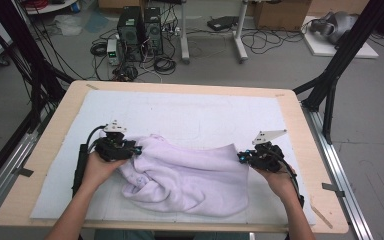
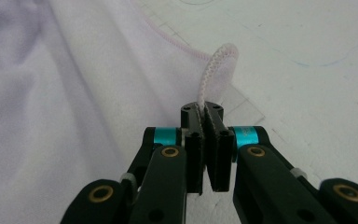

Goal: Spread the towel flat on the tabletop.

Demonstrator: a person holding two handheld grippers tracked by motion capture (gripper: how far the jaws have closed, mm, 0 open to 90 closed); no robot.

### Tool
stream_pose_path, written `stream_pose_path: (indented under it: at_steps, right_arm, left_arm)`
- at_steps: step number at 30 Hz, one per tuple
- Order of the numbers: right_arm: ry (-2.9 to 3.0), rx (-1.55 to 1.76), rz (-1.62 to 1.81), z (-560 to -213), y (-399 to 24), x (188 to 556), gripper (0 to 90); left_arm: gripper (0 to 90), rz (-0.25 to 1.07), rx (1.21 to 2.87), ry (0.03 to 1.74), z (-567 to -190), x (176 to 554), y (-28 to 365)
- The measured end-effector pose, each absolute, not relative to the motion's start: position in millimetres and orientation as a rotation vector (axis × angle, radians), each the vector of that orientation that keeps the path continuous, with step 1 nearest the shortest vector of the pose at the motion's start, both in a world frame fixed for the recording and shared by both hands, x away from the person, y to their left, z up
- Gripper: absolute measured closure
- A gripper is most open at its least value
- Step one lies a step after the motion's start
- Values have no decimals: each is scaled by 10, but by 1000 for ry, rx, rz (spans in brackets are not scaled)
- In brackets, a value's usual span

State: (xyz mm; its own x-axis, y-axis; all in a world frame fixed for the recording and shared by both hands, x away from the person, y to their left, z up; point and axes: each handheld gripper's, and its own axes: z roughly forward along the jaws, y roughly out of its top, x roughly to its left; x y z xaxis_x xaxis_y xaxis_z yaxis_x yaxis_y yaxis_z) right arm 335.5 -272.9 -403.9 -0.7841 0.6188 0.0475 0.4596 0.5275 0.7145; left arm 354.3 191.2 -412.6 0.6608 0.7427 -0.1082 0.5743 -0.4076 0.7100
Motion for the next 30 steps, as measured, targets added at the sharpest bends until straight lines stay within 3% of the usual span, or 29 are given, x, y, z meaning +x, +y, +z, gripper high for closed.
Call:
stream_pose_path:
  at_steps: [2, 6, 15, 23, 28, 30]
  right_arm:
    - [2558, 912, 1095, -4044, -2704, 3355, 872]
    - [2563, 895, 1089, -4044, -2692, 3350, 872]
    - [2534, 896, 1124, -3974, -2725, 3328, 872]
    - [2456, 862, 1172, -3703, -2736, 3337, 872]
    - [2465, 848, 1169, -3665, -2704, 3368, 872]
    - [2484, 864, 1146, -3720, -2701, 3379, 872]
  left_arm:
    - [608, 296, 2172, 1010, -4189, 3564, 1834]
    - [855, 289, 2213, 974, -4229, 3571, 1781]
    - [866, 361, 2038, 950, -3916, 3420, 1963]
    - [895, 439, 1908, 944, -3640, 3387, 2051]
    - [890, 387, 2018, 950, -3771, 3465, 1994]
    - [806, 330, 2093, 962, -3894, 3498, 1922]
